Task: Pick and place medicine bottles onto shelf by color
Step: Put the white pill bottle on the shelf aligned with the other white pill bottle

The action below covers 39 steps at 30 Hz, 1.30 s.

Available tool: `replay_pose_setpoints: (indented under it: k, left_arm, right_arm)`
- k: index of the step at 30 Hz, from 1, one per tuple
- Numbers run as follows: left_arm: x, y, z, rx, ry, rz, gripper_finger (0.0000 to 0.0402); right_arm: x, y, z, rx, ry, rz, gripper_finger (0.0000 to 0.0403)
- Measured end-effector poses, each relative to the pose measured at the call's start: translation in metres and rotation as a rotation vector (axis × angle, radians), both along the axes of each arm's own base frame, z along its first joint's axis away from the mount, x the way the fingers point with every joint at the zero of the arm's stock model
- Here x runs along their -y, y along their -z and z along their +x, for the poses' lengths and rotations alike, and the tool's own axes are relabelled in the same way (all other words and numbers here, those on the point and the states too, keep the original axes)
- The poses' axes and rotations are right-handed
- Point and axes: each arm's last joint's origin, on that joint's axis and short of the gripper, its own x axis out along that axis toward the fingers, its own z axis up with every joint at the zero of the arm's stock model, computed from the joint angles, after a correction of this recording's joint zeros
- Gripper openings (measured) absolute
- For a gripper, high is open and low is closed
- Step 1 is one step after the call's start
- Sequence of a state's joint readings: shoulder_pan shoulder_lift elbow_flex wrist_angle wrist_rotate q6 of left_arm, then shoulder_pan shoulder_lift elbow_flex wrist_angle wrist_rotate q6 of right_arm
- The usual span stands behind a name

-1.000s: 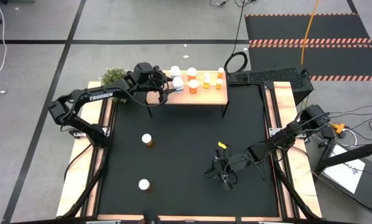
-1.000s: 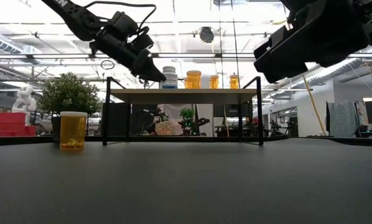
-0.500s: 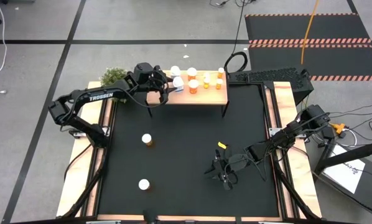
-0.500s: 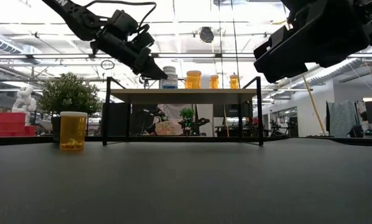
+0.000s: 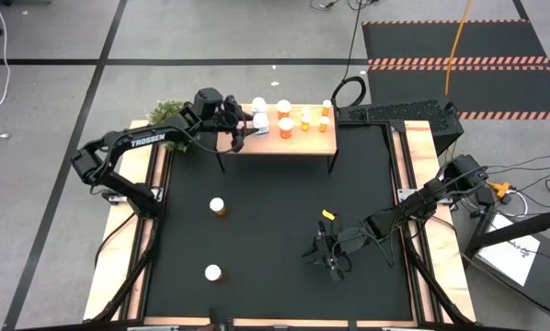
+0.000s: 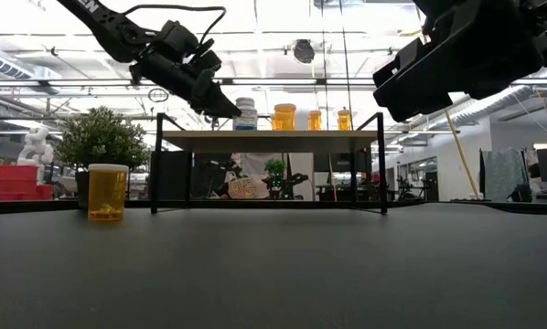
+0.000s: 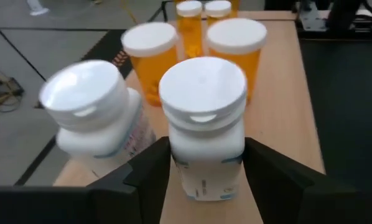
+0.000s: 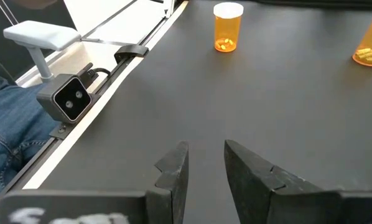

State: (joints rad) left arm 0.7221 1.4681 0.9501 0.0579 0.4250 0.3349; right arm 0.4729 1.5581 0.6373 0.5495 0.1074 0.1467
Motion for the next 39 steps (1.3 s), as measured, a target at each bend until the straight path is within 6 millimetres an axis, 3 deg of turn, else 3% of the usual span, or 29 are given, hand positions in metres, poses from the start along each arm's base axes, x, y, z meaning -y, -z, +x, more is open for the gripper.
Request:
replay_pose_setpoints:
  k: [39]
  left_arm:
    - [-0.0019, 0.0046, -0.0087, -0.092, -0.024, 0.024, 0.0187]
  right_arm:
    - [0.0000, 0.0000, 0.0000, -0.003, 0.004, 0.008, 0.0098]
